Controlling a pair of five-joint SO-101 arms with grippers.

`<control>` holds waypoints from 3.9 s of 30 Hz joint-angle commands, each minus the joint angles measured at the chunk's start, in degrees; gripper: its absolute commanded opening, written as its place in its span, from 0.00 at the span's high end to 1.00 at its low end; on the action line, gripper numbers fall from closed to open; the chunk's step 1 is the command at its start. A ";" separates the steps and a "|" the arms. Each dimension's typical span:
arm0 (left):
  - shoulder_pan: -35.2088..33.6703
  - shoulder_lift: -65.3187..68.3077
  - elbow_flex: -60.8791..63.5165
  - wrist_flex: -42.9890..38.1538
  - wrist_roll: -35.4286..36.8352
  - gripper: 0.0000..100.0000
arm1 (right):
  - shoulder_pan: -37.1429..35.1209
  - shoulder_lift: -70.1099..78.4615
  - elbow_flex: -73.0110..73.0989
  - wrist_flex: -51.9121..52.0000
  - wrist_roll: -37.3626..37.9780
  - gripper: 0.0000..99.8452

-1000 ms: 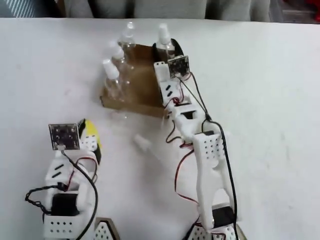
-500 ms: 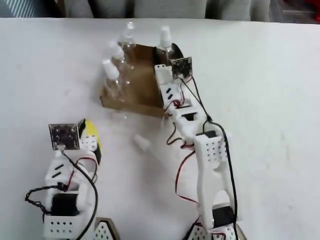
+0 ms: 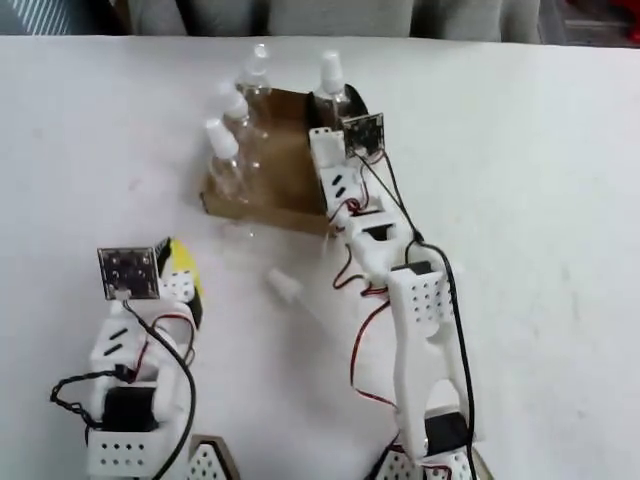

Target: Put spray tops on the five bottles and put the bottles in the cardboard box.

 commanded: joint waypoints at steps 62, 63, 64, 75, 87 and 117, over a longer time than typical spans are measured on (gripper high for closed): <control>-0.66 -0.40 0.00 -1.58 -0.70 0.98 | -0.75 -16.84 9.05 14.64 1.85 0.76; -0.66 -0.40 0.00 -1.58 -0.70 0.98 | -0.75 -16.84 9.05 14.64 3.34 0.76; -0.66 -0.40 0.00 -1.58 -0.70 0.98 | -0.66 -16.84 9.05 14.55 4.75 0.76; -0.66 -0.40 0.00 -1.58 -0.79 0.98 | -0.57 -16.92 9.05 14.55 5.27 0.76; -0.66 -0.40 0.00 -1.58 -0.79 0.98 | -0.13 -18.24 9.32 14.73 10.90 0.76; -0.75 -0.40 0.00 -2.29 -0.79 0.98 | -1.98 -20.18 11.60 14.90 15.74 0.76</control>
